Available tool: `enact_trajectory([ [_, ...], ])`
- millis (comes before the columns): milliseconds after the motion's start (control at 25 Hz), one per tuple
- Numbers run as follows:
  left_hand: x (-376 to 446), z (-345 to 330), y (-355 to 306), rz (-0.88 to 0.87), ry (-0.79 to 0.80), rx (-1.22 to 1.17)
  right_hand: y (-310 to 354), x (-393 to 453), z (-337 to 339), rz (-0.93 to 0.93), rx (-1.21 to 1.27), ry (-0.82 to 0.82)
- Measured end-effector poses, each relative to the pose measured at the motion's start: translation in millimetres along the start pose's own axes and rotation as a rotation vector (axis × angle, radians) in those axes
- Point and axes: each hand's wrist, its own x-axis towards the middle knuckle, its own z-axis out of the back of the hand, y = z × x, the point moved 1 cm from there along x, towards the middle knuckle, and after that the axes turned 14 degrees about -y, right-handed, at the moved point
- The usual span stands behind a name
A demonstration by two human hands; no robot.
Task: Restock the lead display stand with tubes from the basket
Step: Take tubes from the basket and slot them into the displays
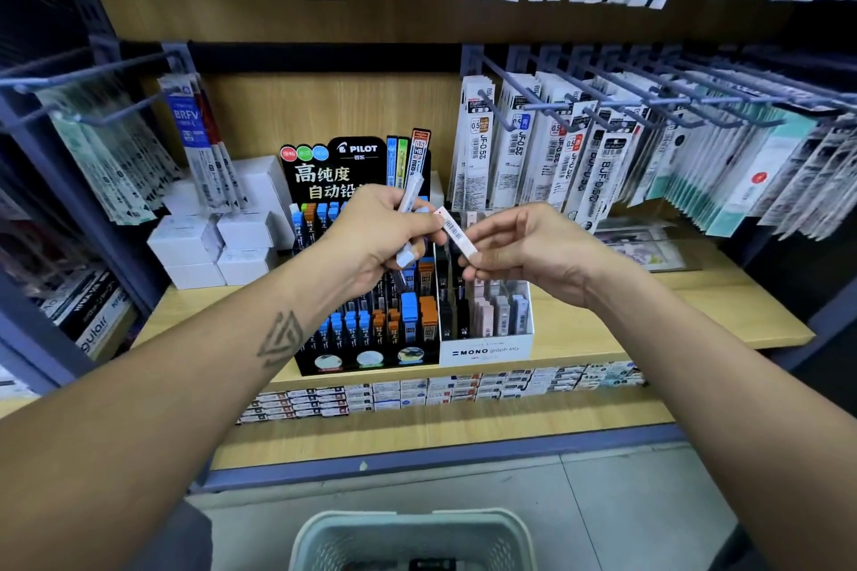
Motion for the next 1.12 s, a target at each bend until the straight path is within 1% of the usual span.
enact_trajectory([
  [120, -3.0, -5.7, -2.3, -0.032, 0.051, 0.044, 3.6, -0.9, 1.7, 0.198, -0.216, -0.082],
  [240, -6.2, -12.9, -6.2, -0.051, 0.102, 0.033, 10.0, 2.6, 1.2, 0.356, -0.206, -0.089],
  [320, -3.9, -14.7, -8.0, -0.064, 0.08, 0.005, 15.2, 5.3, 5.1, 0.406, -0.252, -0.147],
  [480, 4.0, -7.9, -5.6, -0.058, -0.047, 0.028, 14.4, 17.6, 28.0, 0.428, -0.336, -0.442],
  [560, 4.9, -5.5, -4.3, -0.054, -0.071, 0.039, 11.7, 24.8, 37.2, 0.431, -0.375, -0.502],
  [680, 4.3, -5.2, -4.4, -0.06, -0.077, 0.04, 10.1, 35.9, 35.7, 0.498, -0.468, -0.522],
  [760, 3.6, -6.2, -4.5, -0.058, -0.074, 0.043, 8.2, 42.5, 27.1, 0.57, -0.567, -0.518],
  [880, 3.0, -7.3, -4.0, -0.053, -0.06, 0.063, 6.7, 52.1, 14.6, 0.655, -0.729, -0.561],
  [1000, 4.3, -4.9, -3.6, -0.055, -0.056, 0.073, 5.7, 58.4, 4.2, 0.632, -0.937, -0.573],
  [1120, 6.2, -2.5, -2.3, -0.061, -0.057, 0.081, 1.0, 61.5, -3.6, 0.606, -0.995, -0.552],
])
